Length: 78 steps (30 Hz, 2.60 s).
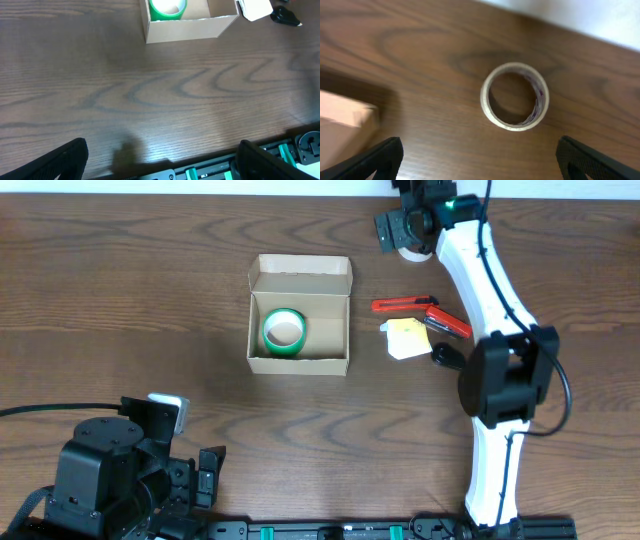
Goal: Pack container
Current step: 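Grasp the white tape roll rim with the right gripper, then carry the white tape roll into the box beside the green tape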
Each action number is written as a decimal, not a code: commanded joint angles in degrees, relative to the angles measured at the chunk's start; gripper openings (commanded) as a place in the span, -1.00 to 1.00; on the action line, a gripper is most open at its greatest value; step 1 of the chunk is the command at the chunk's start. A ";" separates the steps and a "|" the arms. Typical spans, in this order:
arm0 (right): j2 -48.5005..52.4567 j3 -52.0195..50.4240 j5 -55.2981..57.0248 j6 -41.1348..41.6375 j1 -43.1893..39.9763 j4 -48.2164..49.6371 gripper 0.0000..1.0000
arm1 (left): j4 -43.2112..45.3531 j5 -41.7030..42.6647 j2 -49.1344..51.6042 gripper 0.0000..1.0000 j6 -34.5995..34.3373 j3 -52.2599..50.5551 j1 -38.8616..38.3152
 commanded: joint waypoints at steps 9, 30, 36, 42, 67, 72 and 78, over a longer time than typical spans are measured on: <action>10.10 -0.24 -5.92 -1.55 -4.17 8.52 0.98 | -0.22 0.15 0.07 0.90 -0.28 -0.13 -0.13; 15.78 -0.24 -9.51 -0.44 -3.52 14.01 0.43 | -0.22 0.15 0.07 0.90 -0.28 -0.13 -0.13; 15.80 -0.24 -9.51 -0.44 -3.52 14.21 0.20 | -0.22 0.13 0.07 0.91 -0.28 -0.13 -0.13; 15.80 -0.24 -9.51 0.68 -3.52 14.25 -0.55 | -0.22 0.15 0.07 0.90 -0.28 -0.13 -0.13; -11.28 1.51 -9.53 3.63 4.42 -2.73 -0.97 | -0.22 0.13 0.07 0.91 -0.28 -0.13 -0.13; -17.62 1.51 -9.75 5.01 11.45 -8.17 -0.97 | -0.22 0.13 0.07 0.90 -0.28 -0.13 -0.13; -16.22 0.68 -10.08 10.93 19.65 -13.92 -0.97 | -0.22 0.15 0.07 0.90 -0.28 -0.13 -0.13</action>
